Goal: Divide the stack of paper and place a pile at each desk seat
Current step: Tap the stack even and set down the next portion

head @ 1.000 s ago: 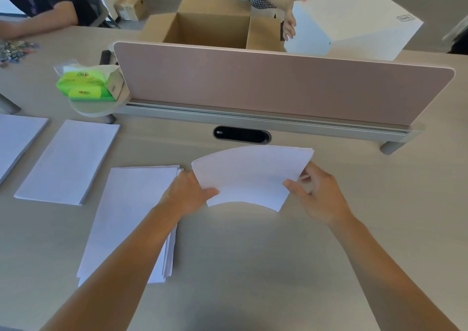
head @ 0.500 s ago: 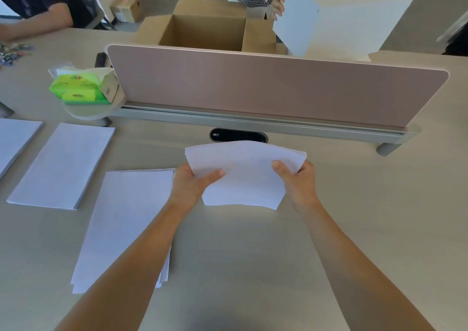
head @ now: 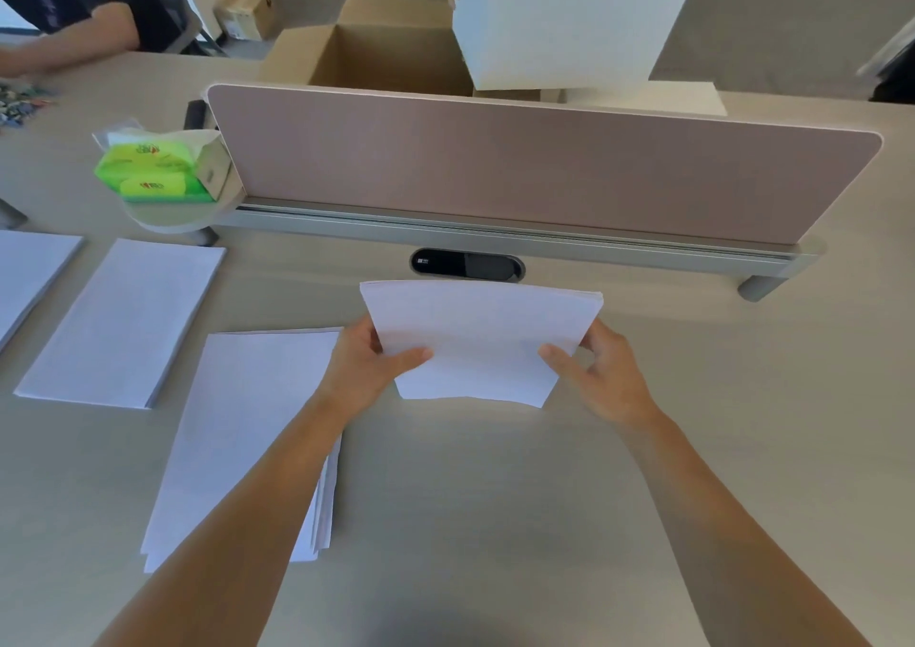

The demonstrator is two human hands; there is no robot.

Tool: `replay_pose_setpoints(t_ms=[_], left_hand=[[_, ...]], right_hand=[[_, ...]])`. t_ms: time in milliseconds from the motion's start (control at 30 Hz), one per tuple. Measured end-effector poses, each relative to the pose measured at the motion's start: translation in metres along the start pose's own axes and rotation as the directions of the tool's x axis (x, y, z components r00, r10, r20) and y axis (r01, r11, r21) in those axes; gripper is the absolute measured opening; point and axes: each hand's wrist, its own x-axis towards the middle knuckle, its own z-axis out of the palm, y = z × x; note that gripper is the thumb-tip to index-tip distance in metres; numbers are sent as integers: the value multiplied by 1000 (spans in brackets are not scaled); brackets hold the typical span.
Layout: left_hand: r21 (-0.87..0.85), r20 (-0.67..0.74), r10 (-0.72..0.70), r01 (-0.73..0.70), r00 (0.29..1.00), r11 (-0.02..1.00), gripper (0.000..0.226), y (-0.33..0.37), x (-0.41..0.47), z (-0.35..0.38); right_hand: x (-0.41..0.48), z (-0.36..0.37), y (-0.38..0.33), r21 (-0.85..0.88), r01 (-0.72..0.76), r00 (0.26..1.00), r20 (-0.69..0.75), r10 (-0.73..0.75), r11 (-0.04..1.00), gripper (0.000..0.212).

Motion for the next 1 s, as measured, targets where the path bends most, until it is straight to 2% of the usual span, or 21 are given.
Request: replay_pose_setpoints(t_ms=[100,200,300,433,500,567,633,700,867,1000], left_hand=[[84,-2,-31,31,1000,996,33,-11,-1,-13],[103,-58,-52,57,997,993,20,-16,-1,-20],[126,-137,-59,77,989,989,14,-17,1,-18],[145,-162,-33,57,986,988,11,-10,10,-19],[116,-142,-67,84,988,990,11,-3,18,-24],[49,-55,-142,145,988,988,11,-1,27,-28],[81,48,-218,214,975,974,8,-8,35,-28],[163,81,-292,277,953,947,3,-22,44,-26],[250,42,-451,428,891,869,20,-62,76,-16],[337,-3,-497,469,868,816,23,-83,102,-14]], right_hand=[[-3,-13,11,-167,3,1000,-6,-4,986,16],[0,-16,17,-222,-27,1000,-16,24,975,11],[2,-12,17,-178,-55,996,-74,43,983,12],[14,-10,8,-51,-85,987,-143,77,995,10],[23,-13,-1,36,-97,984,-145,101,995,11],[30,-14,-4,88,-127,982,-133,138,988,17],[34,-8,7,92,-203,972,-101,212,975,18],[36,2,27,56,-317,945,-61,320,947,9],[48,29,64,25,-532,846,-43,532,847,12],[60,47,79,0,-597,802,6,597,802,18]])
